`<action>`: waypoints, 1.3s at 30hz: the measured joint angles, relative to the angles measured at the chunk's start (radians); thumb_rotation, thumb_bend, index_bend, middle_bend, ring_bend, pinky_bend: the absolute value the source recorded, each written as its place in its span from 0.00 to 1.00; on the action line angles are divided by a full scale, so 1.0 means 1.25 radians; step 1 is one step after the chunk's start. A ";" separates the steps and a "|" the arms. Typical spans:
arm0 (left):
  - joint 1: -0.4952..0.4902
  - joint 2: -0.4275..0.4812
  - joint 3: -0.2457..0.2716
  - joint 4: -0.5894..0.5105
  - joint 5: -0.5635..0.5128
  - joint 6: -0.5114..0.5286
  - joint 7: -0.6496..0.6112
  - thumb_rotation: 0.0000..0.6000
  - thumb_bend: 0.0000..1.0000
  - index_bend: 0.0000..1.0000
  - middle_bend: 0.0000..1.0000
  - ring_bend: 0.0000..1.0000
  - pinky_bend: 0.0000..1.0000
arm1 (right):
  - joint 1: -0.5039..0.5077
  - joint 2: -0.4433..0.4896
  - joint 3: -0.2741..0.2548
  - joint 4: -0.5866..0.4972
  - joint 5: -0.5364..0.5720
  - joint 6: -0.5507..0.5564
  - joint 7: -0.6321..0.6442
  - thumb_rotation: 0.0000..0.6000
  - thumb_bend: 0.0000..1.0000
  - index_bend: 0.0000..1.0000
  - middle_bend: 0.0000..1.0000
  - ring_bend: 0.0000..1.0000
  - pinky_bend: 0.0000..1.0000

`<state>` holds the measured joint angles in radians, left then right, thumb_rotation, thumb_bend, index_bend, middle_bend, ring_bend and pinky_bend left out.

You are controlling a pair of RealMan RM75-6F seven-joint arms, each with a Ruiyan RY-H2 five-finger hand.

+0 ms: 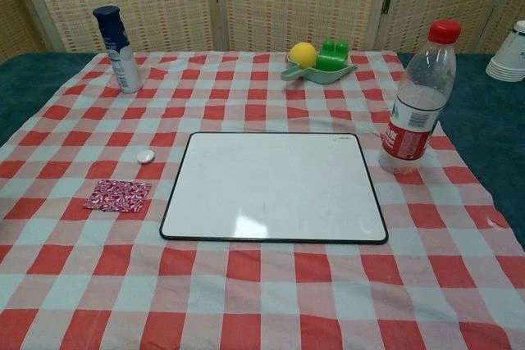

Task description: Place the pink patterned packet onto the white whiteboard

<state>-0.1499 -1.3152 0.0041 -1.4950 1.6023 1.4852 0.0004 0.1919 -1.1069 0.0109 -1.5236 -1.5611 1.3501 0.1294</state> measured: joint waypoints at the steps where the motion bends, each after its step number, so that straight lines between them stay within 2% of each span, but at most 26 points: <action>1: 0.000 0.000 0.000 0.000 0.000 0.000 0.001 1.00 0.18 0.00 0.00 0.00 0.00 | 0.000 0.000 0.000 0.000 0.000 0.000 0.000 1.00 0.21 0.04 0.14 0.02 0.07; 13: 0.001 0.009 0.001 -0.014 0.007 0.006 0.010 1.00 0.18 0.00 0.00 0.00 0.00 | -0.004 0.003 -0.002 -0.002 -0.005 0.008 0.004 1.00 0.21 0.04 0.14 0.02 0.07; 16: -0.002 0.013 -0.002 -0.022 0.005 0.002 0.015 1.00 0.18 0.00 0.00 0.00 0.03 | -0.006 0.004 -0.001 -0.003 -0.005 0.014 0.006 1.00 0.21 0.04 0.14 0.02 0.07; 18: -0.004 0.012 -0.003 -0.024 0.005 0.000 0.022 1.00 0.19 0.00 0.00 0.01 0.08 | -0.007 0.005 0.000 -0.003 -0.004 0.016 0.007 1.00 0.21 0.04 0.14 0.02 0.07; 19: -0.006 0.011 -0.005 -0.025 0.005 -0.001 0.027 1.00 0.19 0.00 0.00 0.05 0.15 | -0.007 0.005 0.000 -0.004 -0.003 0.014 0.007 1.00 0.21 0.04 0.14 0.02 0.07; 21: -0.009 0.010 -0.010 -0.027 0.008 0.001 0.037 1.00 0.19 0.00 0.04 0.21 0.33 | -0.005 0.005 0.001 -0.005 -0.003 0.012 0.007 1.00 0.21 0.04 0.14 0.02 0.07; 22: -0.012 0.011 -0.013 -0.030 0.011 0.003 0.044 1.00 0.19 0.00 0.12 0.38 0.51 | -0.005 0.005 0.001 -0.004 -0.005 0.012 0.005 1.00 0.21 0.04 0.14 0.02 0.07; 23: -0.014 0.011 -0.016 -0.033 0.015 0.006 0.047 1.00 0.19 0.00 0.19 0.48 0.60 | -0.004 0.004 0.000 -0.003 -0.005 0.011 0.004 1.00 0.21 0.04 0.14 0.02 0.07; 25: -0.020 0.013 -0.023 -0.045 0.022 0.011 0.058 1.00 0.20 0.03 0.48 0.76 0.82 | -0.003 0.002 0.000 -0.003 -0.005 0.007 0.002 1.00 0.21 0.04 0.14 0.02 0.07; 27: -0.027 0.016 -0.026 -0.069 0.026 0.008 0.079 1.00 0.20 0.12 0.71 0.90 0.92 | -0.001 0.001 -0.001 -0.002 -0.004 0.002 0.000 1.00 0.21 0.04 0.14 0.02 0.07; 29: -0.039 0.023 -0.028 -0.108 0.023 -0.015 0.105 1.00 0.21 0.23 0.90 0.99 0.99 | 0.001 -0.001 -0.002 0.000 -0.003 -0.005 -0.003 1.00 0.21 0.04 0.14 0.02 0.07; 31: -0.054 0.031 -0.028 -0.142 0.007 -0.058 0.146 1.00 0.21 0.22 0.97 1.00 1.00 | 0.001 -0.001 -0.003 -0.001 -0.004 -0.004 -0.005 1.00 0.21 0.04 0.14 0.02 0.07; 34: -0.078 0.039 -0.029 -0.187 -0.038 -0.131 0.248 1.00 0.21 0.14 0.98 1.00 1.00 | 0.000 -0.001 -0.002 -0.003 -0.005 0.000 -0.005 1.00 0.21 0.04 0.14 0.02 0.07; 39: -0.124 0.020 -0.043 -0.251 -0.147 -0.221 0.445 1.00 0.21 0.20 0.98 1.00 1.00 | 0.002 -0.001 -0.002 -0.002 0.000 -0.010 -0.005 1.00 0.21 0.04 0.14 0.02 0.07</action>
<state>-0.3053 -1.2896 -0.0491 -1.8090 1.4182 1.2085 0.5564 0.1950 -1.1080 0.0078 -1.5258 -1.5612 1.3378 0.1227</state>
